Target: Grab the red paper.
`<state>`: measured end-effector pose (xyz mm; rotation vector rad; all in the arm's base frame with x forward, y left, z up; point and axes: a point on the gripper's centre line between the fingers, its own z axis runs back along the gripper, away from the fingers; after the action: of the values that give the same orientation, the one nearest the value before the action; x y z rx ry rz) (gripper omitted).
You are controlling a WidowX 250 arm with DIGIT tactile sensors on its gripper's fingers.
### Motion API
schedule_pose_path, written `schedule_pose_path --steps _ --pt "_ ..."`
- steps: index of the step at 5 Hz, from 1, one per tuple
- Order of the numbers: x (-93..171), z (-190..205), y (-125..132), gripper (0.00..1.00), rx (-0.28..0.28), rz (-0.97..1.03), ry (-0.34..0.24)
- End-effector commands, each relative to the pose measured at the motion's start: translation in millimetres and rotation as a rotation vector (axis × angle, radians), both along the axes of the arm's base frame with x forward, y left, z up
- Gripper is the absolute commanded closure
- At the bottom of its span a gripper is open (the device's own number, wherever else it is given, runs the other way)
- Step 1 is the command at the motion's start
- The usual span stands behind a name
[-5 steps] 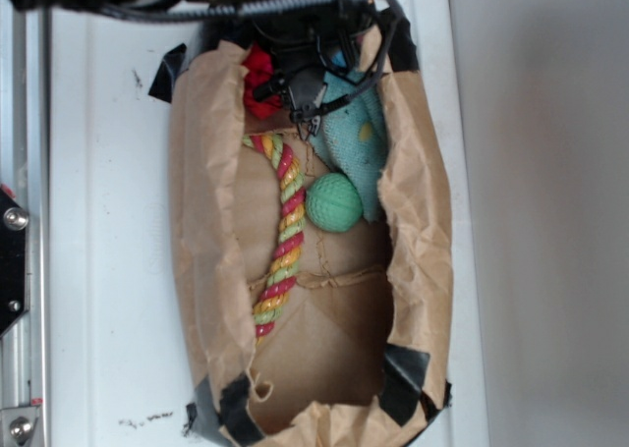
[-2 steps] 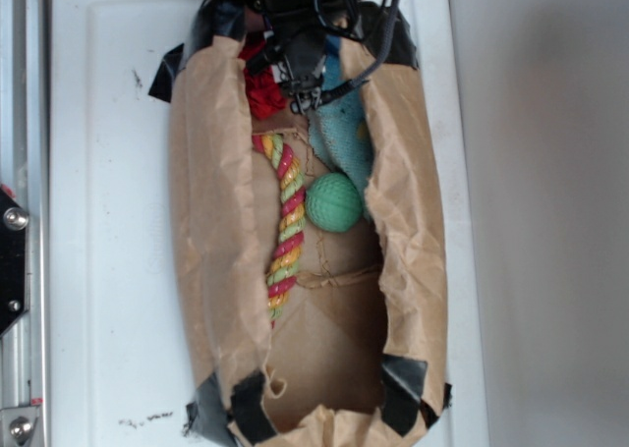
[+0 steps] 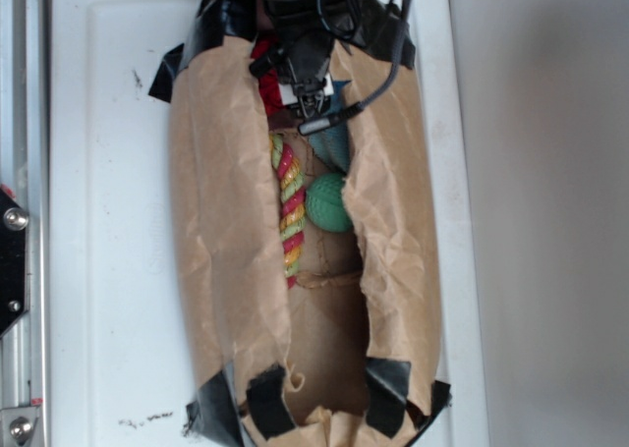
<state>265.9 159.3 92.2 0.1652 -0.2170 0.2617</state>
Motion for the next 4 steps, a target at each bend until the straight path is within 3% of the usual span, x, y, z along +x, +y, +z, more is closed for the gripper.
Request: schedule_pose_path --steps 1,2,3,4 --pt "-7.8 -15.3 11.4 0.0 0.125 -0.039 0.013" --pt "-11.6 -14.2 11.4 0.0 0.122 -0.052 0.01" --pt "-5.1 9.0 16.3 0.0 0.067 -0.042 -0.011" --pt "-5.1 9.0 16.3 0.0 0.067 -0.042 -0.011"
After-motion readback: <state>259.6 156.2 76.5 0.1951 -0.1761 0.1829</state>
